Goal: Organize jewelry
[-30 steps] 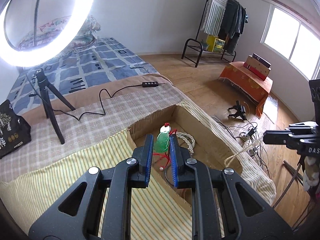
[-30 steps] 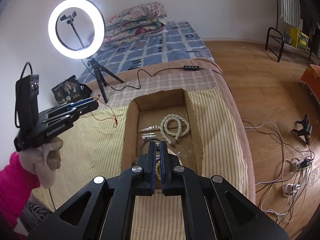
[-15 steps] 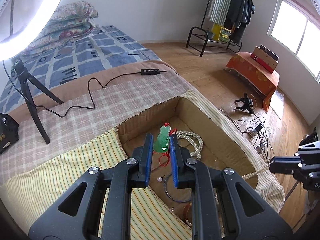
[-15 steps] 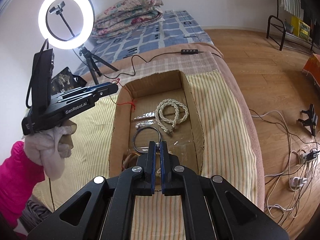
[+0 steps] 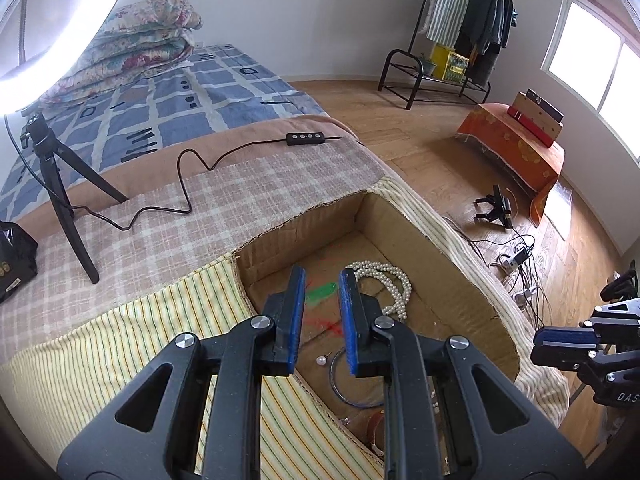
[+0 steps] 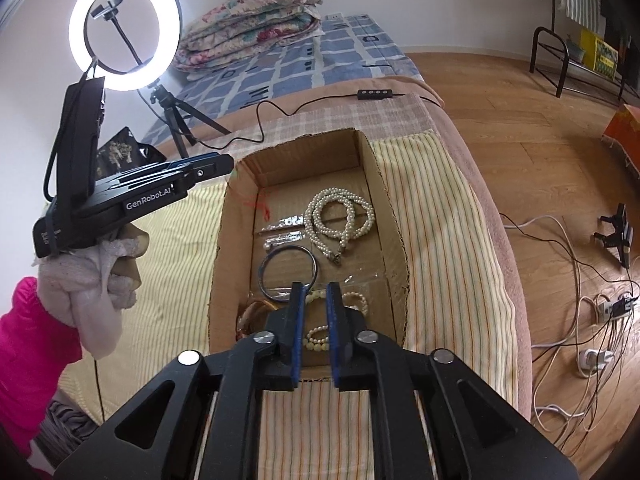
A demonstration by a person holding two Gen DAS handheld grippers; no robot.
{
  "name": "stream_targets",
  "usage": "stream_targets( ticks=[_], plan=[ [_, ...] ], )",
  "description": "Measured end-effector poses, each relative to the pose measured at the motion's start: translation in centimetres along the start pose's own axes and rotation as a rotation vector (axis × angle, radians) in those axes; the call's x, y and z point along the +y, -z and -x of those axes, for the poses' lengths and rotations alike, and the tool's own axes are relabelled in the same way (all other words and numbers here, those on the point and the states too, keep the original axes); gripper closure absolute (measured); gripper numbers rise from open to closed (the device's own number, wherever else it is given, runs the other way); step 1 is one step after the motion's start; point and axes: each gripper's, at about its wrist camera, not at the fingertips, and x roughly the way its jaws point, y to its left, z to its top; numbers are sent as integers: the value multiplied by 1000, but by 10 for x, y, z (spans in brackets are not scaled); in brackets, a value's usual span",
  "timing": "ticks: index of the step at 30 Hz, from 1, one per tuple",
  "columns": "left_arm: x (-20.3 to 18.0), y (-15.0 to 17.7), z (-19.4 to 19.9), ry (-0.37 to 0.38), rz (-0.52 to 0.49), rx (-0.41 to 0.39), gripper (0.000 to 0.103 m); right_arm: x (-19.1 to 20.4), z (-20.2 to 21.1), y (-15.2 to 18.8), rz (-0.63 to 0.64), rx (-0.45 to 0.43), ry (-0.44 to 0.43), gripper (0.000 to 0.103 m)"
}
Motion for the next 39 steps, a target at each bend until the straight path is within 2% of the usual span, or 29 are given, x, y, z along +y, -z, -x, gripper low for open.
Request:
stream_targets(
  ticks=[2,13,29,31,33,39],
  plan=[
    [0,0,2,1,-3,3,87,2,1,1,3,0,9,83],
    [-3,7,37,3,-14,-30,87,17,10,7,15,-2,32,82],
    [-21,33,153,31,-52,-146,87,70,55,32,75,-60,81,81],
    [-24,39,169,36,-61,-160,87,77,64,36,83,-77,95,75],
    [-25,46,185,37,-67,-177,87,82,72,42,88,-98,106,61],
    [-30,73,225,23,-96,-185,87,103,97,61,98,-160,129,60]
  ],
)
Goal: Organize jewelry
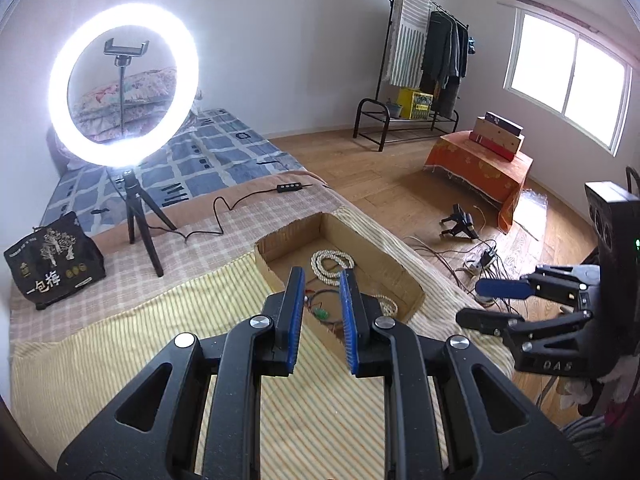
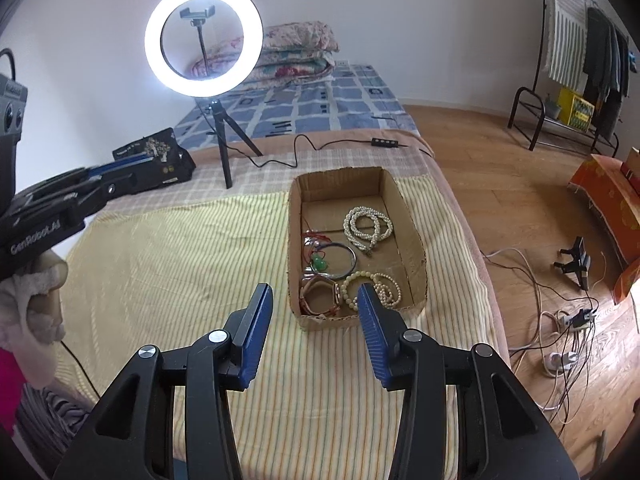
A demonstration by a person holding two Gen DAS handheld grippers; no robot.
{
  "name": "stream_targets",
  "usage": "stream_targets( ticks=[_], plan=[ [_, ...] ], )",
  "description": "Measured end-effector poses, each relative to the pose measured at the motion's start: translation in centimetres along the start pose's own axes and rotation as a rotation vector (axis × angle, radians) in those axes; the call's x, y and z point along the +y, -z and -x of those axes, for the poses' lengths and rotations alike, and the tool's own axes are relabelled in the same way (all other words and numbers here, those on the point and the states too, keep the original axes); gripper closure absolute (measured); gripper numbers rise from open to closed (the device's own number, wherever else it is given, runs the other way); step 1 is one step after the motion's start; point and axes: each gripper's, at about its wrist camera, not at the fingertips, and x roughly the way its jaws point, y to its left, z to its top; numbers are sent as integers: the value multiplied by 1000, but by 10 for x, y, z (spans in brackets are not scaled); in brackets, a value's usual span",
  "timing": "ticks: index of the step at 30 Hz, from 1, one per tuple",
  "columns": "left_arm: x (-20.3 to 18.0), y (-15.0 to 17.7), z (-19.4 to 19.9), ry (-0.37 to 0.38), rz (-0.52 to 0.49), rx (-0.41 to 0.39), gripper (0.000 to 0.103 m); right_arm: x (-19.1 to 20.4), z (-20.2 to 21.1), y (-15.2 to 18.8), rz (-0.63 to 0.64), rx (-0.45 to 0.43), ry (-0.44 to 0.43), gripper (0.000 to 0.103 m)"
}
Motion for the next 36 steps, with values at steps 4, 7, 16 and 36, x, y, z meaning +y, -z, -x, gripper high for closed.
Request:
stream_targets(
  ticks=[4,7,16,36],
  plan=[
    [-5,15,25,-3,-8,-5,87,9,15,8,0,-47,43,43],
    [-9,26,40,-18,-18,-16,68,14,21,12,3,-78,76,43],
    [-10,52,68,-40,5,-66,42,24,30,23,0,-166,190,30],
    [-13,72,99,-158,-16,-180,1,33,46,33,2,-318,300,23]
  ],
)
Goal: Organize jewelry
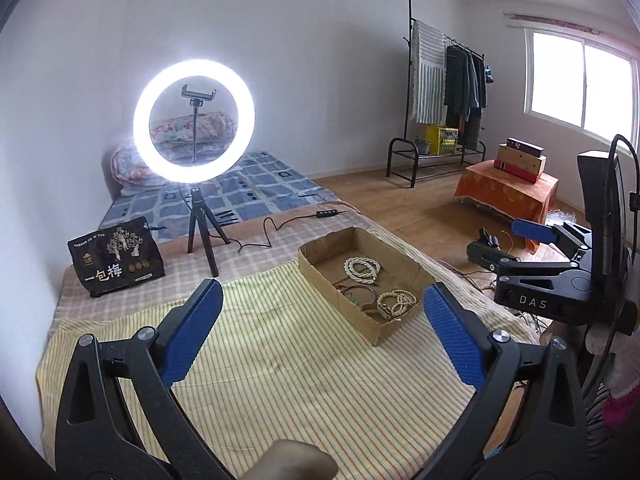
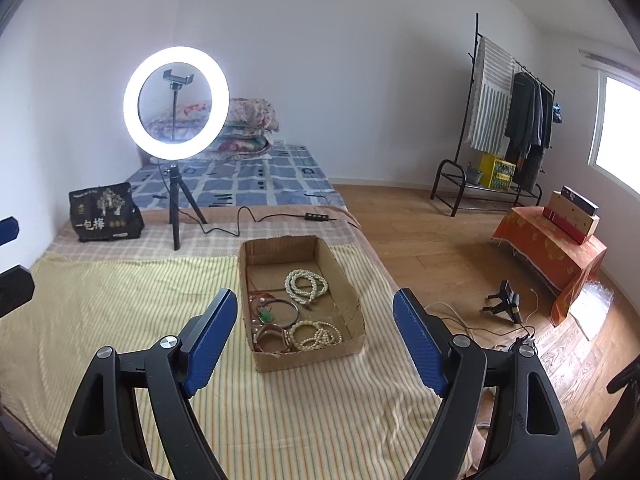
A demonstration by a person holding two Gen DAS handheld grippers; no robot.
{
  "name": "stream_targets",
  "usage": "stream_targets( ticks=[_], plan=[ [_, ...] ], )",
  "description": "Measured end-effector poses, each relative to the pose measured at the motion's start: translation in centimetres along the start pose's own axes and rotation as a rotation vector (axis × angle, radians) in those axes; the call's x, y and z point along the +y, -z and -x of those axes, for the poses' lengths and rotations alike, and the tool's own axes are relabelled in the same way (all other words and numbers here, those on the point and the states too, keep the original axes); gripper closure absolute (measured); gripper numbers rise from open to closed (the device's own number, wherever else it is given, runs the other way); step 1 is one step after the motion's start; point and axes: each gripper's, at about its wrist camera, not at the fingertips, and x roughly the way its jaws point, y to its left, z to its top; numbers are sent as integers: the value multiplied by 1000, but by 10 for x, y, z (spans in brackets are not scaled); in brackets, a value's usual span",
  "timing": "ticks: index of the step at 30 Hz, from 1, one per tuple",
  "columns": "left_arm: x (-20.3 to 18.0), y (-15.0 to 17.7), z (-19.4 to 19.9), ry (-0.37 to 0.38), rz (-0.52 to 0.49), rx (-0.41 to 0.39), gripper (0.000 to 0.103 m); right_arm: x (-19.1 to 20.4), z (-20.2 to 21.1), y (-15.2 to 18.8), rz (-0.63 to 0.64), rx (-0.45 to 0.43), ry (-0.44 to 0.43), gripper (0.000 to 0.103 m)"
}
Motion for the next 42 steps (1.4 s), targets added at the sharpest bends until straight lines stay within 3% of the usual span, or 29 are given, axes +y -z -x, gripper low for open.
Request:
stream_targets(
  ticks=[11,42],
  plan=[
    [6,10,-2,-80,-1,24,0,-1,-12,9,-28,41,-9,23],
    [8,9,-5,-93,-7,21,0,2,-14,8,-12,50,7,23]
  ],
)
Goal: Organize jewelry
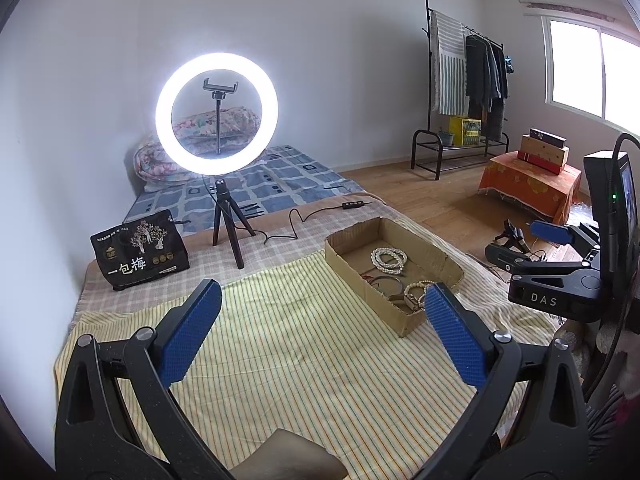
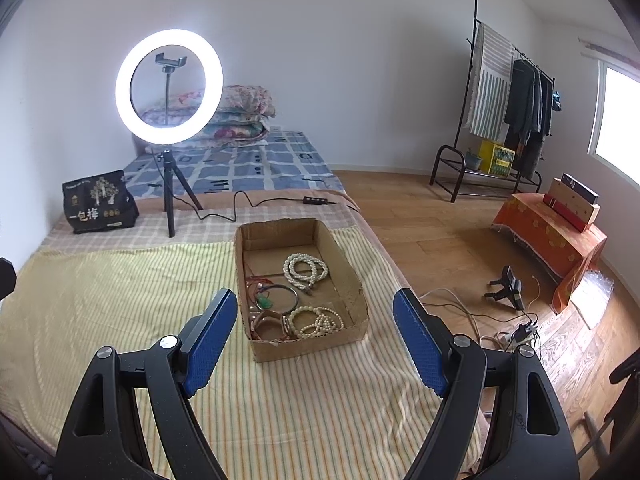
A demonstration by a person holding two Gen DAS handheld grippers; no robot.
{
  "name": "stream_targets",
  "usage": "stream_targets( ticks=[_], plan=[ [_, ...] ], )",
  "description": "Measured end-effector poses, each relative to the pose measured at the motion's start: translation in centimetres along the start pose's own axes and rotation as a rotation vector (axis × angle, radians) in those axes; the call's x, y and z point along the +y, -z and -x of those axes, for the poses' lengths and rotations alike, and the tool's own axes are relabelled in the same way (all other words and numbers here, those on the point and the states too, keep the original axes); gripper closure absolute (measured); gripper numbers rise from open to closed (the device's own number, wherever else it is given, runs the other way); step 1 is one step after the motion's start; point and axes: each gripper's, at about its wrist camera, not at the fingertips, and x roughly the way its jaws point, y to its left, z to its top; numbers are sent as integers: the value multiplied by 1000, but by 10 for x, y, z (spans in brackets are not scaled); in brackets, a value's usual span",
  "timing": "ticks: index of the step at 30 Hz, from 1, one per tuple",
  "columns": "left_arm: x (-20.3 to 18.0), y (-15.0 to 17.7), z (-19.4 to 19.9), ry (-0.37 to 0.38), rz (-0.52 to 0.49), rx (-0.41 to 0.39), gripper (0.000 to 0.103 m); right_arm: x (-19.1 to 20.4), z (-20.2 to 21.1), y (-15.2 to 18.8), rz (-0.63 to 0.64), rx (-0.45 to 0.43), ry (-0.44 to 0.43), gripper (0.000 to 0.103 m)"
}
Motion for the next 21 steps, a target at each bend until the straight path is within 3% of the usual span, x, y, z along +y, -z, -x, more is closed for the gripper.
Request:
stream_targets(
  ticks=[21],
  plan=[
    [-9,0,-7,35,-6,36,0,-2,-2,4,14,8,4,23]
  ],
)
